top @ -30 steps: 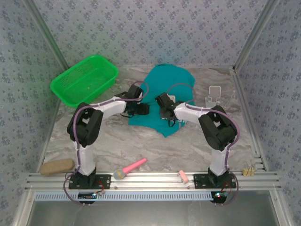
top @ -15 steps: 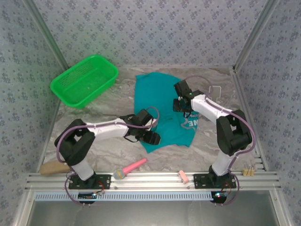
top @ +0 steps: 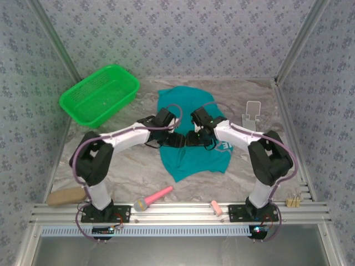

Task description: Fold the inside-out t-shirt

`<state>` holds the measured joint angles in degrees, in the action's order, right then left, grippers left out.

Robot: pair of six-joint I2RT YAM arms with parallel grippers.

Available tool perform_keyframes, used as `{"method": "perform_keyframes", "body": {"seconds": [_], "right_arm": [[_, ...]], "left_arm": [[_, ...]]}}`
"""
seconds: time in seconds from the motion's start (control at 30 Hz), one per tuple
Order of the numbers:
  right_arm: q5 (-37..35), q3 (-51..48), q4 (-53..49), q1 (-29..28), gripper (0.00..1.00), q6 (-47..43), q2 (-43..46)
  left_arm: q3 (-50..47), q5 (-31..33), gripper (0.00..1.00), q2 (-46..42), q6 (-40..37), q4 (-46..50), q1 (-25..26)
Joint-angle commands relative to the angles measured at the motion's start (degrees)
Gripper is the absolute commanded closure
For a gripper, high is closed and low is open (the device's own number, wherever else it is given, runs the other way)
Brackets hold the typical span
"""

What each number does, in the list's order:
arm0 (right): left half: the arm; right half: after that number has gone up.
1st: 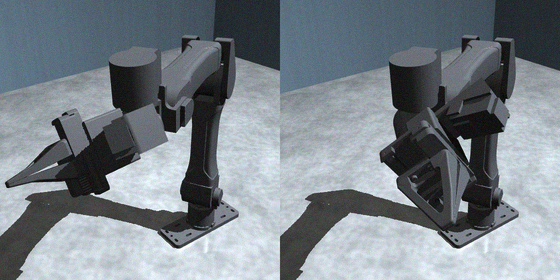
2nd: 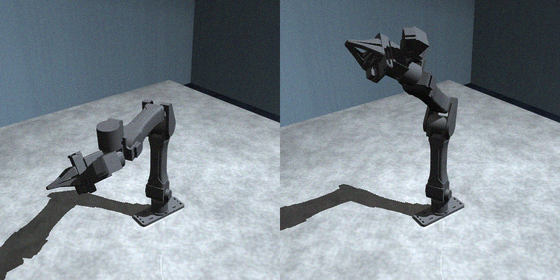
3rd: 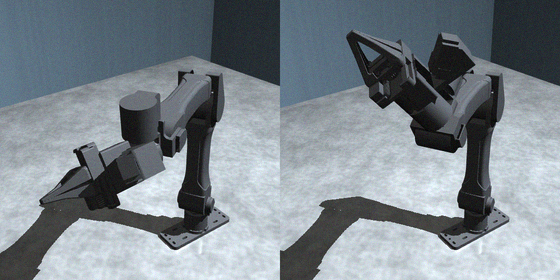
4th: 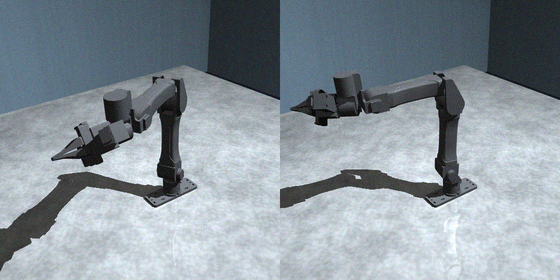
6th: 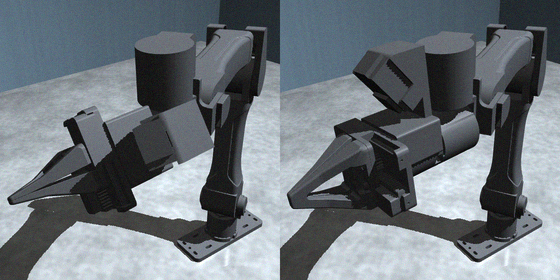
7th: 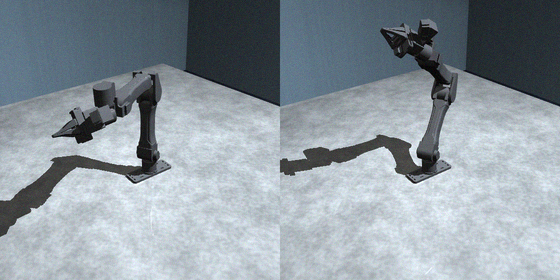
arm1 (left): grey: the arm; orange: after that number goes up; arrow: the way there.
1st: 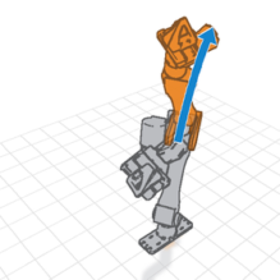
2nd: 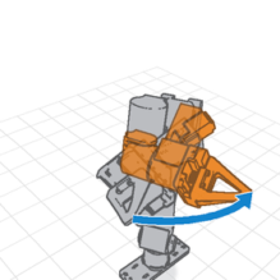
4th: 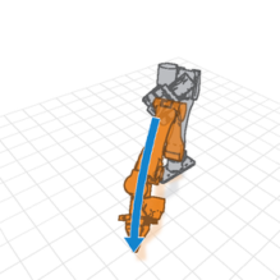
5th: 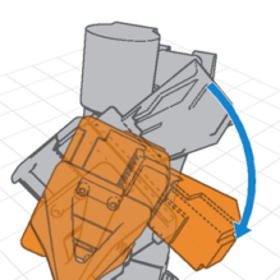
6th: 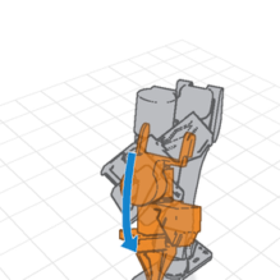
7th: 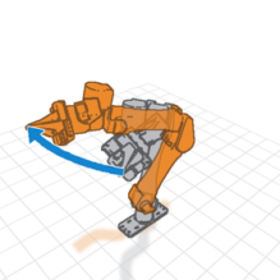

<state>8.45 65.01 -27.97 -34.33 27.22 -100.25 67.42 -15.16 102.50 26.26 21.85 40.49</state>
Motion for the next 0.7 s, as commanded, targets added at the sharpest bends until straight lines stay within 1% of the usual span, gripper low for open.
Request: {"method": "perform_keyframes", "body": {"seconds": [0.0, 0.03, 0.07, 0.1, 0.13, 0.17, 0.2, 0.23, 0.3, 0.37, 0.4, 0.5, 0.57, 0.67], "right_arm": [[3.08, -1.81, 3.55, -0.12, 0.51, 0.14, -2.33], [2.88, -2.56, 4.69, -0.20, 0.53, 0.03, -2.80], [3.20, -3.13, 5.64, -0.14, 0.60, -0.17, -3.08], [3.99, -3.71, 6.98, -0.04, 0.72, -0.68, -3.29], [4.36, -4.05, 7.76, 0.05, 0.83, -1.39, -3.21], [4.93, -4.30, 8.59, 0.05, 0.94, -2.80, -2.42], [5.32, -4.41, 9.28, 0.05, 1.00, -4.72, -1.15], [5.34, -4.61, 9.69, 0.05, 1.00, -6.04, 0.04], [5.54, -5.18, 10.72, 0.12, 1.00, -11.10, 4.36], [4.14, -7.03, 11.82, -0.33, 1.00, -17.79, 9.28], [3.48, -9.21, 12.77, -0.78, 1.00, -21.55, 12.13], [1.54, -17.12, 16.29, -3.72, 1.00, -28.90, 17.81], [0.00, -21.58, 18.25, -6.94, 1.00, -31.37, 18.47], [-1.26, -21.95, 16.88, -9.18, 1.00, -29.25, 16.05]], "left_arm": [[2.56, 0.17, 0.40, 3.68, -1.56, -0.05, 0.97], [2.84, 0.26, 0.40, 4.59, -1.50, -0.12, 0.95], [2.96, 0.90, 0.42, 5.59, -1.25, -0.35, 0.96], [3.15, 1.68, 0.48, 6.39, -0.92, -0.35, 0.90], [3.22, 2.47, 0.58, 6.85, -0.67, -0.32, 0.74], [3.25, 3.42, 0.72, 7.09, 0.09, -0.45, 0.44], [3.16, 3.60, 0.83, 7.10, 0.63, -0.62, -0.18], [2.95, 3.30, 0.90, 6.87, 1.32, -0.95, -1.01], [2.01, 2.75, 0.99, 5.77, 3.48, -1.61, -3.32], [0.96, 1.26, 1.00, 4.58, 5.01, -2.36, -5.69], [0.23, 0.14, 1.00, 3.93, 6.01, -2.97, -6.83], [-2.19, -3.34, 1.00, 3.48, 8.77, -5.60, -9.35], [-4.10, -6.29, 1.00, 4.10, 11.28, -8.32, -11.02], [-7.10, -10.26, 1.00, 4.89, 13.76, -13.11, -12.46]]}}
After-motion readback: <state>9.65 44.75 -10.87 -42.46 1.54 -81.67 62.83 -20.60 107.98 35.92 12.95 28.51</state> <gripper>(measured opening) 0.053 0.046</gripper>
